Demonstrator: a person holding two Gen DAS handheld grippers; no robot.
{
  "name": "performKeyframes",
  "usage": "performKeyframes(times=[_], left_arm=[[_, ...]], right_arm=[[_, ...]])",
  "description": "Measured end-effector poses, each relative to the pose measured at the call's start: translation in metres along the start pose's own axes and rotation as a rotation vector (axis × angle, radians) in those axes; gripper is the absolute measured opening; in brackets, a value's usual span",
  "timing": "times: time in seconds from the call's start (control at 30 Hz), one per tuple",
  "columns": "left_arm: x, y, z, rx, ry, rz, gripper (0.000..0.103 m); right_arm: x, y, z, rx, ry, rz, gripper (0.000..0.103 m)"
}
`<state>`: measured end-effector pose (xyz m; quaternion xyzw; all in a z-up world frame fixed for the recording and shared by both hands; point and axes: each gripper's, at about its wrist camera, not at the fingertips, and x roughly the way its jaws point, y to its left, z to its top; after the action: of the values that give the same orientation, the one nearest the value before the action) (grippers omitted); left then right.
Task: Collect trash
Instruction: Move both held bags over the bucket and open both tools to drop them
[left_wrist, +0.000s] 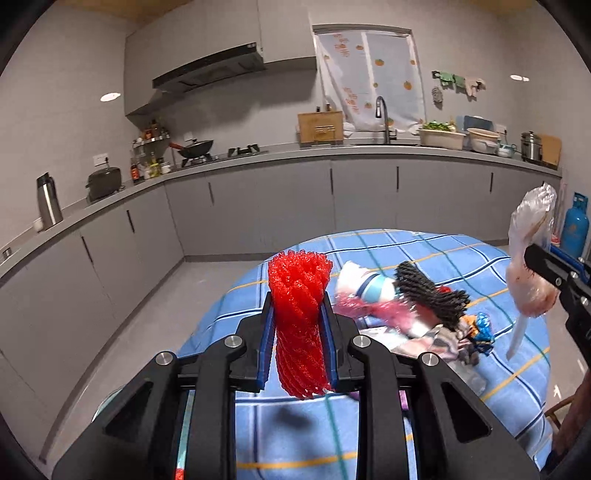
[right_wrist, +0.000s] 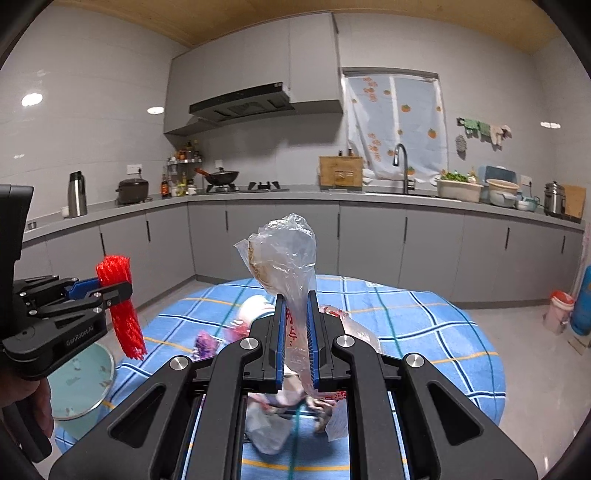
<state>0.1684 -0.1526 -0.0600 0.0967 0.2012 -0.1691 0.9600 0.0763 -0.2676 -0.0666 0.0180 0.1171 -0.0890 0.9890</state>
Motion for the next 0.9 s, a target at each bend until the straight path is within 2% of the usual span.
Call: performKeyframes(times=[0.9], left_arm=[[-0.04, 0.124, -0.047, -0.137, 0.051, 0.24, 0.023]], right_arm=[[0.004, 0.119, 0.026, -0.117, -0.036, 0.253, 0.011]])
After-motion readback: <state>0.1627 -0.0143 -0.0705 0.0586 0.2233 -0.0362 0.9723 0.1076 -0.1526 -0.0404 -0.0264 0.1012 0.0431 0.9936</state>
